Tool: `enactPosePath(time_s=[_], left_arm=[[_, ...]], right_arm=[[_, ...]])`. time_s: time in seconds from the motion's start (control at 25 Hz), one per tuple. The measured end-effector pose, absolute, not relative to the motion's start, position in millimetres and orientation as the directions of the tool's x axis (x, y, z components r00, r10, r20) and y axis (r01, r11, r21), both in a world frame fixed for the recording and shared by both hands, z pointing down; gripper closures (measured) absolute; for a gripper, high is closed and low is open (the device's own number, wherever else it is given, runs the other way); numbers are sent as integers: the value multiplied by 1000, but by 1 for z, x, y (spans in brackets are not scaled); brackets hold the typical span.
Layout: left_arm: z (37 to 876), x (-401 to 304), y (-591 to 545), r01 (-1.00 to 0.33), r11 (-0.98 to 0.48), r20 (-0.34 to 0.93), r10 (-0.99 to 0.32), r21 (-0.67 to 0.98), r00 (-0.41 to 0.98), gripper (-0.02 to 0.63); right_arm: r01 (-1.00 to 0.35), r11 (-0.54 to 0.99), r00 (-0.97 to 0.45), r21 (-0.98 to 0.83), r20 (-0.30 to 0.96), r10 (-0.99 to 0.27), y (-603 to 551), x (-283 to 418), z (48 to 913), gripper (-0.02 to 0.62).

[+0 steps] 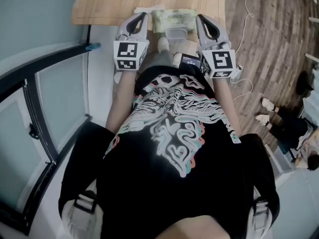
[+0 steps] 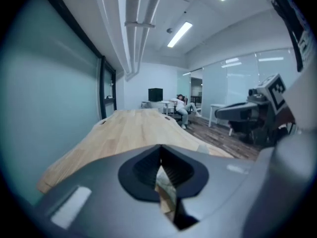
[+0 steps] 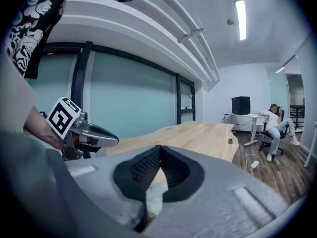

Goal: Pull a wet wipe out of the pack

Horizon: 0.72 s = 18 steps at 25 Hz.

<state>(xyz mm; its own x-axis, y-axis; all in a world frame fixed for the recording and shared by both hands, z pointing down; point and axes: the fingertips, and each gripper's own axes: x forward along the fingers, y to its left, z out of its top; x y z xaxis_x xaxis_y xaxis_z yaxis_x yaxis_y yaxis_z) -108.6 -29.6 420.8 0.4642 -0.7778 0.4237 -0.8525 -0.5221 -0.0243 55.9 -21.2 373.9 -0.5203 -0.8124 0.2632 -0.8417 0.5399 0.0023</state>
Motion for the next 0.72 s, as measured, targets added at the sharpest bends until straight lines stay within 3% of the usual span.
enactPosePath(time_s=[0.32,0.72], left_arm=[[381,-78,11,-809,-570,350,-735,144,580,617],[329,-88,25,-899,-438,259,-869,-3,422,617]], right_arm=[[-816,578,-558,4,252,-791,11,42,364,595],[-814,581,-572,14,155,-806,24,42,324,595]])
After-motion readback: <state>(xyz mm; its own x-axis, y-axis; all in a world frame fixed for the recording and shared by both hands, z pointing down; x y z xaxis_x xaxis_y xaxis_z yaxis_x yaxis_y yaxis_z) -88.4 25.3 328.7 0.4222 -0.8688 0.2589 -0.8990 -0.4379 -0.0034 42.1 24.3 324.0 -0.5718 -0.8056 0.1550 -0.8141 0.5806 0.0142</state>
